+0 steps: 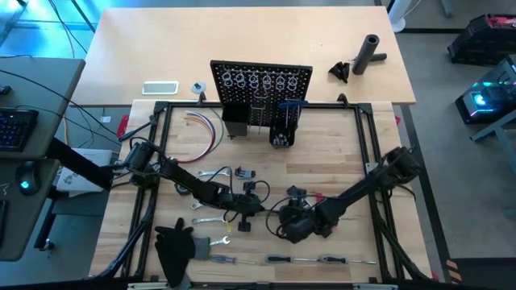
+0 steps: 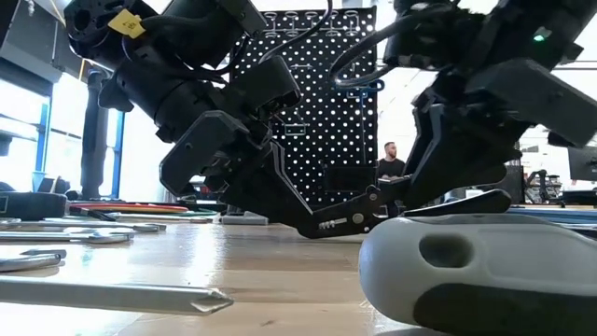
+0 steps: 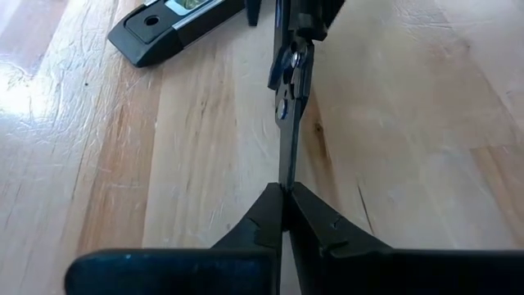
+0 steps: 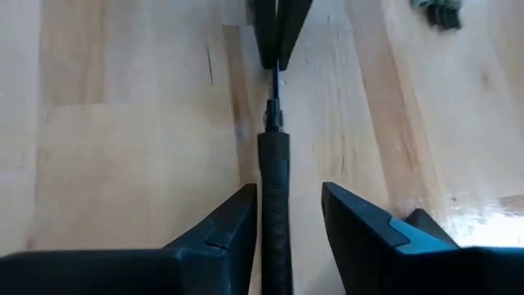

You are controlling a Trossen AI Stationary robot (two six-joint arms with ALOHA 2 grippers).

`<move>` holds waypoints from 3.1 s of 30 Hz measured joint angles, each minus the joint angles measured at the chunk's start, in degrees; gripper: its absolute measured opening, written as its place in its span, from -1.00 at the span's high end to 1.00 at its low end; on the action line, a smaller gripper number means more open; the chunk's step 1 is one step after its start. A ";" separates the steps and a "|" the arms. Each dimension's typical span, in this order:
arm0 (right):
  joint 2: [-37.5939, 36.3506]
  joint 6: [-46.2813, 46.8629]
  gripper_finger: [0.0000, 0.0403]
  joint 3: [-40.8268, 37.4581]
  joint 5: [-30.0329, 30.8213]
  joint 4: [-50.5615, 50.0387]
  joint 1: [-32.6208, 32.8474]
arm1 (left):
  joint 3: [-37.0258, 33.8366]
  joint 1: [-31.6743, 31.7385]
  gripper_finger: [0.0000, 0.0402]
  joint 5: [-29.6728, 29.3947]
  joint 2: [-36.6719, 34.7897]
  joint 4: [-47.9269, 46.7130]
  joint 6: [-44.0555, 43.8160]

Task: Hang tools onto peg board
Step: Hang the black wire stripper on the black pegboard

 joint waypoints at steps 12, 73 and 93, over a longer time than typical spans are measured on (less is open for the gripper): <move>0.00 -0.32 0.88 0.09 -4.31 -0.39 -1.58 | 0.00 -0.02 0.98 -0.02 -0.02 0.38 -0.52; -17.00 -41.07 0.89 0.02 12.70 47.81 1.16 | -18.29 -4.89 0.35 0.87 -30.86 50.96 11.61; -17.00 -37.82 0.89 0.02 4.78 50.52 -2.03 | -15.44 -4.81 0.07 0.22 -30.02 52.27 14.32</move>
